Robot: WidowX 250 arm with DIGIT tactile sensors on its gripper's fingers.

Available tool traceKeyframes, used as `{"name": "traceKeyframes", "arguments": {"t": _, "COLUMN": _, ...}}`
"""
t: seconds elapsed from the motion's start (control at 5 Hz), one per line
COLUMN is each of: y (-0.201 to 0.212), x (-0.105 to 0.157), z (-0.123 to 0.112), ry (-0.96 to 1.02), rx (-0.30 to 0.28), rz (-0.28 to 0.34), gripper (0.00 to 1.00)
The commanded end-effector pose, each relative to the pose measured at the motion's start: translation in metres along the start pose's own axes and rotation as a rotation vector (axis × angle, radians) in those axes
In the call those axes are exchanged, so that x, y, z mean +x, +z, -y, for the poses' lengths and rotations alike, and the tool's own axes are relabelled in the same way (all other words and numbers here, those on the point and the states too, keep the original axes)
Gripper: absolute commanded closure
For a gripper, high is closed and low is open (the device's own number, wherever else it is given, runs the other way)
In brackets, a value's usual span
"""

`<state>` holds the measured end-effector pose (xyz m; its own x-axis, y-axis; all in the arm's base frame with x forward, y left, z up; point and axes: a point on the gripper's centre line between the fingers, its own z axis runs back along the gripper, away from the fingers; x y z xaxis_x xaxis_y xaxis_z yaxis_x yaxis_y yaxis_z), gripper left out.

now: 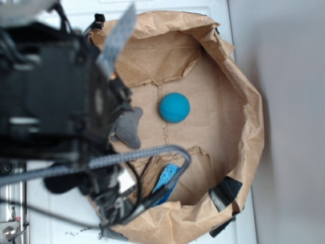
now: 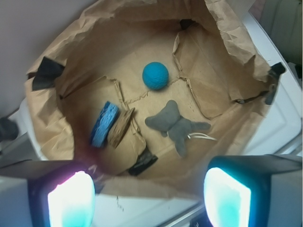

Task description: Grab the blue sponge.

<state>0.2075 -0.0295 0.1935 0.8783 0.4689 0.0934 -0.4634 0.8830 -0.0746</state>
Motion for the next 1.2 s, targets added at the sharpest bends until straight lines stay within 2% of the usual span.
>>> {"name": "traceKeyframes", "arguments": {"t": 0.0, "y": -0.056, "x": 0.024, "z": 0.012, "ry": 0.104, "rx": 0.113, "rz": 0.033, "gripper": 0.0}}
{"name": "traceKeyframes", "arguments": {"t": 0.2, "y": -0.095, "x": 0.048, "z": 0.015, "ry": 0.17, "rx": 0.163, "rz": 0.024, "gripper": 0.0}}
{"name": "traceKeyframes", "arguments": {"t": 0.4, "y": -0.105, "x": 0.049, "z": 0.015, "ry": 0.196, "rx": 0.156, "rz": 0.037, "gripper": 0.0}}
{"name": "traceKeyframes", "arguments": {"t": 0.6, "y": -0.131, "x": 0.053, "z": 0.036, "ry": 0.212, "rx": 0.102, "rz": 0.065, "gripper": 0.0}}
{"name": "traceKeyframes", "arguments": {"t": 0.8, "y": -0.123, "x": 0.057, "z": 0.052, "ry": 0.197, "rx": 0.0, "rz": 0.008, "gripper": 0.0}}
{"name": "traceKeyframes", "arguments": {"t": 1.0, "y": -0.134, "x": 0.053, "z": 0.07, "ry": 0.189, "rx": 0.005, "rz": -0.048, "gripper": 0.0}}
